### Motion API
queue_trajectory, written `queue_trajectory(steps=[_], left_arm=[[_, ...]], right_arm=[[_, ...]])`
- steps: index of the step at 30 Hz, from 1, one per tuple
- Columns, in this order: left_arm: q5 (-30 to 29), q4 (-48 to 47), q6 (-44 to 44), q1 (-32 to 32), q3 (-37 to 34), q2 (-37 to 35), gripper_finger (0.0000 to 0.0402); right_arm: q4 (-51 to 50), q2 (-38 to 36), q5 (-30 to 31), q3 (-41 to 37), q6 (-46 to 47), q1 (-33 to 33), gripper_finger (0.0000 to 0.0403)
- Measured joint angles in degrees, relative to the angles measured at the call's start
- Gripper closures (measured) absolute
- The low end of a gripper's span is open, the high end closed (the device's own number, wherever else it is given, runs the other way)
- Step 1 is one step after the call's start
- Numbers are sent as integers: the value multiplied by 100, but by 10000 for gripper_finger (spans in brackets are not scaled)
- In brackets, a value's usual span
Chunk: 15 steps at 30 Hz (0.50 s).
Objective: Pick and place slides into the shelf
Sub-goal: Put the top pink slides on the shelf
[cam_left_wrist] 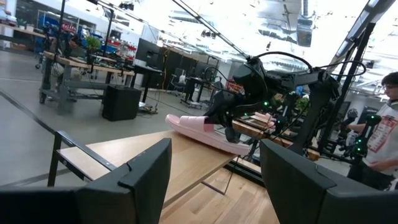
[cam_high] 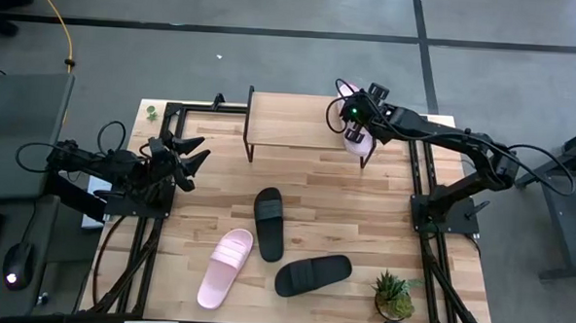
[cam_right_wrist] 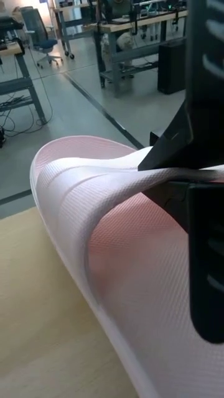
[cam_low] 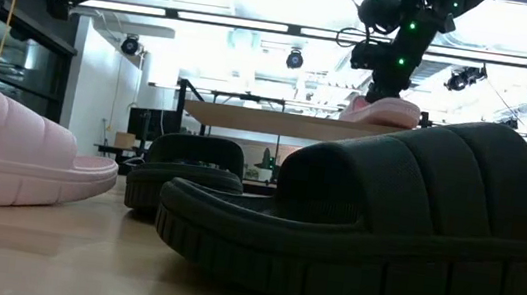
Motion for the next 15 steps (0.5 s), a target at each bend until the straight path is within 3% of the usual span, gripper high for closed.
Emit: queue_trajectory(steps=[4,15], left_arm=[[1,1,7,0,0,0,176],[1,1,7,2,0,2,176]], right_arm=[[-63,0,-110,0,13,-1,391],[-172,2,-280,-11,178,-1,305]])
